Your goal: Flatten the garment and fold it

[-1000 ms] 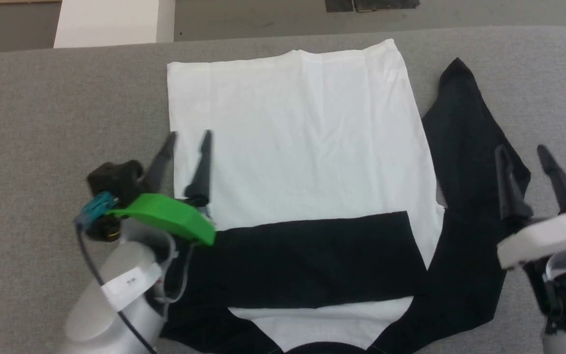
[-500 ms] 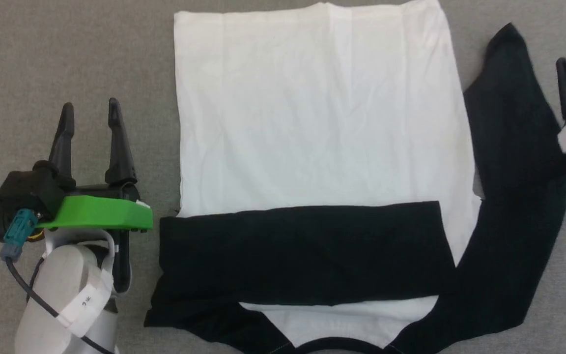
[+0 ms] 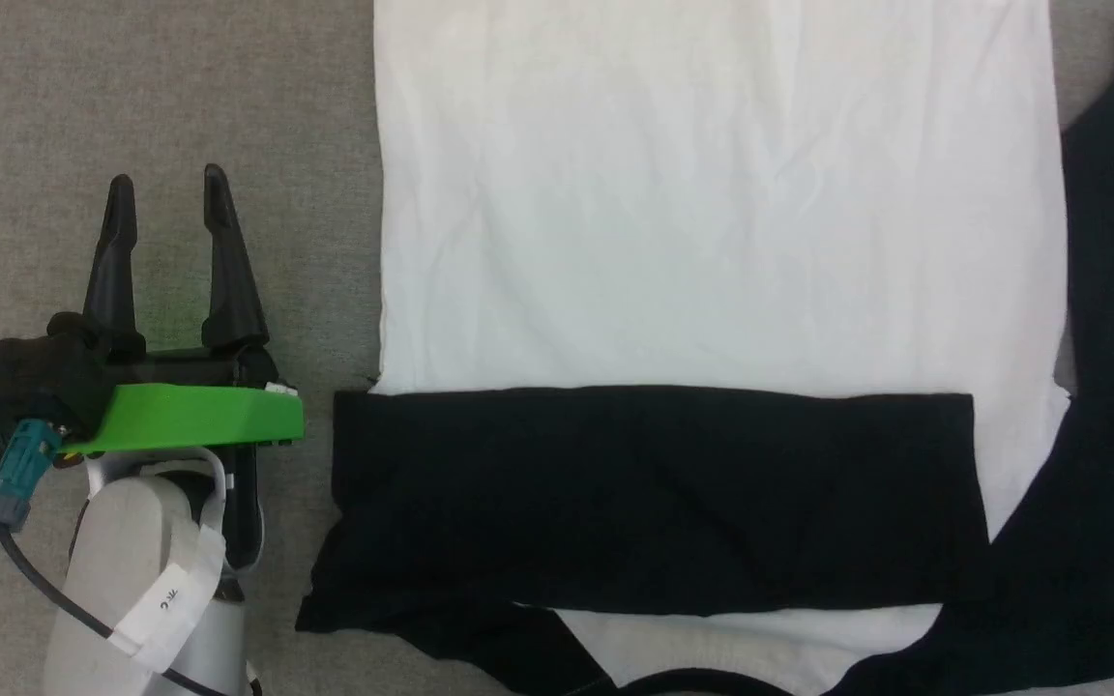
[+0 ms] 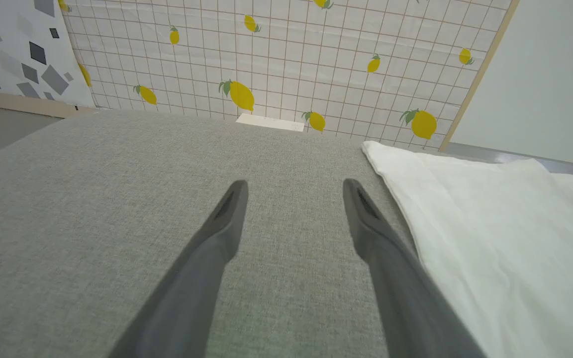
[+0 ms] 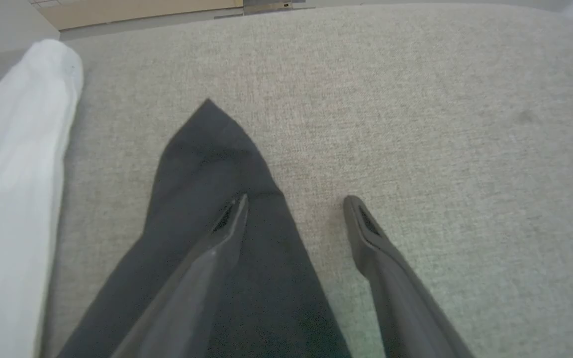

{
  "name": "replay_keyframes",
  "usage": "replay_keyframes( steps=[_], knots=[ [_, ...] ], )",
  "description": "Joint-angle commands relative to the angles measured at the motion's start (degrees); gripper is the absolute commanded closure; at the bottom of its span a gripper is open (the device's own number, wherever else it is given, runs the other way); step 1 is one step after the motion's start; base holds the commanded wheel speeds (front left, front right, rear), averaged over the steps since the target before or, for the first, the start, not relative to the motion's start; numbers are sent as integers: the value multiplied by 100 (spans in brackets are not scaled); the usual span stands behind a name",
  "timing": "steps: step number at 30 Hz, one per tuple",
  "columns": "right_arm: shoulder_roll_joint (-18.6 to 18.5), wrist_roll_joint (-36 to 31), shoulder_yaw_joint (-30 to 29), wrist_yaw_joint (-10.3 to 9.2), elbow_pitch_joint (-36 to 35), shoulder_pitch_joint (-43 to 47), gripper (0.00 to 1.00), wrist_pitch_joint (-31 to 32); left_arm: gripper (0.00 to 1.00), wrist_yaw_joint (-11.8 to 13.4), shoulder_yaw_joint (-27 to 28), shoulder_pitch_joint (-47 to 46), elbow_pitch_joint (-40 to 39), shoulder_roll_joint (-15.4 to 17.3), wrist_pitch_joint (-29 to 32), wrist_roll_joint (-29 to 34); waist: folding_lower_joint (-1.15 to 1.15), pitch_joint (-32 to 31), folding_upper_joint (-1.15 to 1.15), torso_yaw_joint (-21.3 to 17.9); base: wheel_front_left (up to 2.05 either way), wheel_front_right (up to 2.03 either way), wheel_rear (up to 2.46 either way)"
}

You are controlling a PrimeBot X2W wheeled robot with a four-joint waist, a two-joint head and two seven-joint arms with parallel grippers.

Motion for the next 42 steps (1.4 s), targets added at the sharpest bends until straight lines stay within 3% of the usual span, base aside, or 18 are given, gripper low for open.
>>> replay_keyframes(
  steps=[1,2,4,5,6,7,10,14,22,33,37,42],
  knots=[
    [6,-12,0,-8,114,-104,0,240,0,-67,60,26,-7,-49,-21,52,-1,121,0,122,0,0,0],
    [-4,-16,29,-8,147,-125,8,383,0,-95,88,27,-2,-76,-21,67,-1,125,0,127,0,0,0],
    [-46,-15,135,-8,162,-151,61,659,0,-148,151,25,3,-135,-21,101,-1,129,0,133,0,0,0],
    [-75,0,258,-8,139,-148,80,798,0,-176,187,24,3,-164,-21,118,-1,130,0,132,0,0,0],
    [-103,33,339,-8,105,-140,96,876,0,-198,211,25,6,-183,-21,135,-1,130,0,128,0,0,0],
    [-135,92,400,-8,55,-125,100,941,0,-224,239,27,12,-205,-21,159,-1,126,0,123,0,0,0],
    [-202,287,496,-8,-122,-51,100,929,0,-284,296,41,45,-259,-21,216,-1,83,0,99,0,0,0],
    [-392,573,390,-8,-609,353,100,361,0,-405,359,128,176,-353,-21,302,-1,-270,0,22,0,0,0],
    [-450,495,-406,-8,-1794,1431,100,-103,0,-525,446,400,372,-430,-21,363,-1,-1070,0,-163,0,0,0],
    [310,464,-1338,-8,-4209,2965,100,2,0,-622,516,820,513,-483,-21,393,-1,-1824,0,-348,0,0,0],
    [623,516,-1242,-8,-5233,3330,100,19,0,-644,523,916,530,-498,-21,380,-1,-1974,0,-357,0,0,0],
    [884,679,-633,-8,-6290,3789,100,202,0,-666,510,972,528,-513,-22,374,-1,-2058,0,-354,0,0,0]
  ],
)
